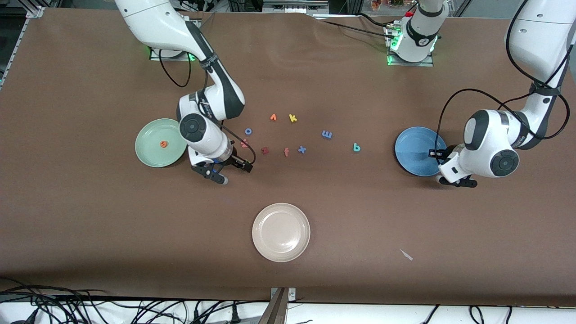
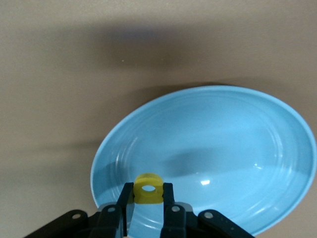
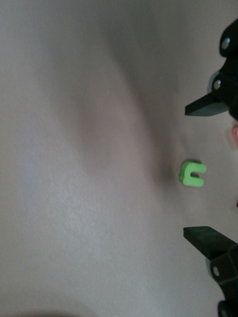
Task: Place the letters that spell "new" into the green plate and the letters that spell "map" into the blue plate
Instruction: 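Grasp the green letter with the right gripper while the left drops yellow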
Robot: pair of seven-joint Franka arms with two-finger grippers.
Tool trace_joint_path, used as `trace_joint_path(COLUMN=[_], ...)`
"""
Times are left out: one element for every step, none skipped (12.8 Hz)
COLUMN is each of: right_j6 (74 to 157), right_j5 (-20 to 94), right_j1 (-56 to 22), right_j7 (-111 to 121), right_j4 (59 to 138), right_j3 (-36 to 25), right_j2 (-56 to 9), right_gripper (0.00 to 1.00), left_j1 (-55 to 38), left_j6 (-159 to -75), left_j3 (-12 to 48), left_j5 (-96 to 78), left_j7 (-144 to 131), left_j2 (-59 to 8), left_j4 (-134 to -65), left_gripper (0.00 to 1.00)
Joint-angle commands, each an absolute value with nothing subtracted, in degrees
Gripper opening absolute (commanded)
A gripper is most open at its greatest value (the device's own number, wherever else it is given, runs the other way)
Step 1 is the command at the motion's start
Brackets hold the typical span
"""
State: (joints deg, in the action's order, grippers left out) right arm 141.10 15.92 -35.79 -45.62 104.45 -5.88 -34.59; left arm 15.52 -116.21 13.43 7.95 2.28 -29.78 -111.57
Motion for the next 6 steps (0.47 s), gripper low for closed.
trace_joint_path(right_j6=[143.78,144.05,143.97,143.96,143.96,144.05], right_j5=[16.87,16.87,16.87,16.79,16.79,16.79], right_j1=[-37.26,-37.61,-37.70,-37.79,-37.88,-37.97], right_j7=[-46.23,-46.23,-46.23,-46.23,-46.23,-46.23], right_j4=[102.92,102.92,102.92,102.92,103.09,103.18], right_j3=[-6.24,-6.24,-6.33,-6.24,-6.24,-6.33], right_j2=[-36.82,-37.09,-37.18,-37.53,-37.62,-38.14], right_gripper=[0.99,0.99,0.99,0.99,0.98,0.94], left_j1=[16.43,16.61,16.61,16.61,16.52,16.26], left_j6=[-116.46,-116.46,-116.28,-116.11,-115.76,-115.66], left_j3=[13.97,14.06,14.06,14.15,14.32,14.33], left_j5=[9.23,9.23,9.14,9.05,8.53,8.35], left_j7=[3.52,3.52,3.52,3.52,3.43,3.43], left_j2=[-30.06,-29.97,-29.80,-29.53,-29.18,-28.48], left_j4=[-111.18,-111.09,-110.92,-110.83,-110.57,-110.31], left_gripper=[0.27,0.51,0.80,1.00,1.00,1.00])
